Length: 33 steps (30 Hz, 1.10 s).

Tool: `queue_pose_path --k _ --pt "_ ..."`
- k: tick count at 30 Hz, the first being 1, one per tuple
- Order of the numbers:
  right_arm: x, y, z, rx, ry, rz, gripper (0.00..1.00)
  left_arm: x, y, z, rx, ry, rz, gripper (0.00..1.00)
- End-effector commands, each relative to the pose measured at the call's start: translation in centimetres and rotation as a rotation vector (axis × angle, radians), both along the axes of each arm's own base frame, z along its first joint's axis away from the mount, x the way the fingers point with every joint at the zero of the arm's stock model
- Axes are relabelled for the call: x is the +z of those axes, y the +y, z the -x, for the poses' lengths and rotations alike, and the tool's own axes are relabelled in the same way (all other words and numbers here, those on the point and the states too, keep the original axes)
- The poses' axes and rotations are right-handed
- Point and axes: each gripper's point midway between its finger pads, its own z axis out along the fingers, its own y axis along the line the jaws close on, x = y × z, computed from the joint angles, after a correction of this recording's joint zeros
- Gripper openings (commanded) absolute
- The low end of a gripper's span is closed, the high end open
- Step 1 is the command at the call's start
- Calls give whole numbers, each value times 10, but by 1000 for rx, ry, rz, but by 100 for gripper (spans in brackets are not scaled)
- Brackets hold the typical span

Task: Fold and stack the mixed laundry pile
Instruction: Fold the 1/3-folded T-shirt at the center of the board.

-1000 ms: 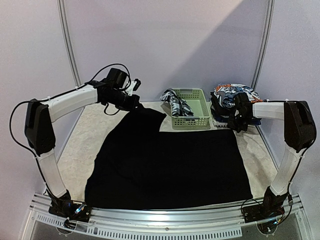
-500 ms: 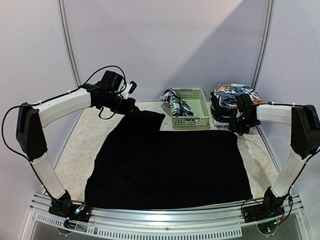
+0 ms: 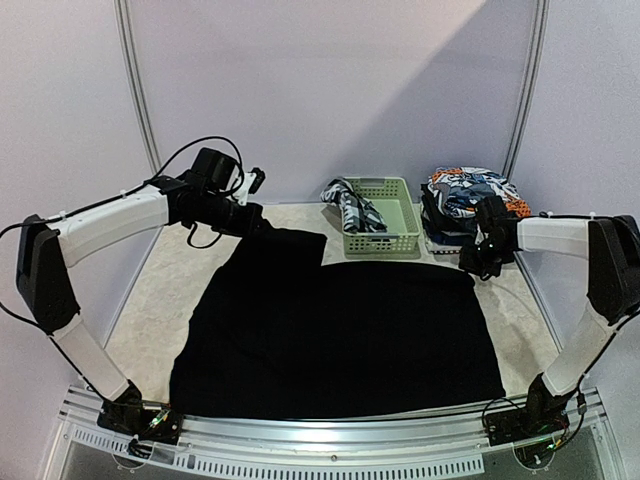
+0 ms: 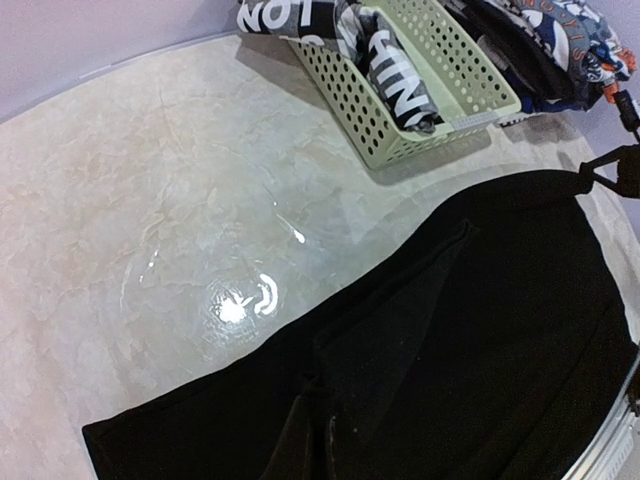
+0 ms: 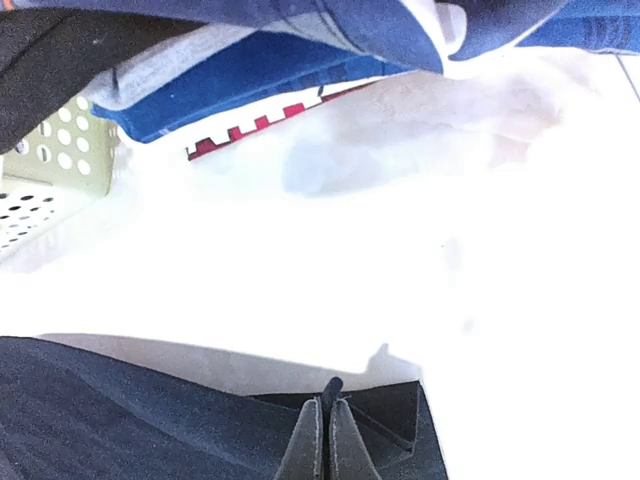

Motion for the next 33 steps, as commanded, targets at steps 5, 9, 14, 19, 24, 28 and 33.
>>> queue_pose_path --k 5,9,14,19,24,28,33 --pt "28 0 -1 16 -82 6 0 16 1 20 -2 -40 24 0" --pt "46 -2 0 23 -146 10 0 27 5 32 4 -60 32 0" --pt "48 1 14 38 -169 -14 0 31 13 51 25 -75 24 0" --pt "35 3 29 43 -156 -28 0 26 22 70 54 -70 32 0" --pt "23 1 37 42 -135 -26 0 21 30 85 66 -70 29 0" --pt "21 0 42 38 -135 -23 0 16 31 95 63 -63 31 0" --pt "18 -4 50 24 -135 -19 0 9 35 109 67 -55 26 0"
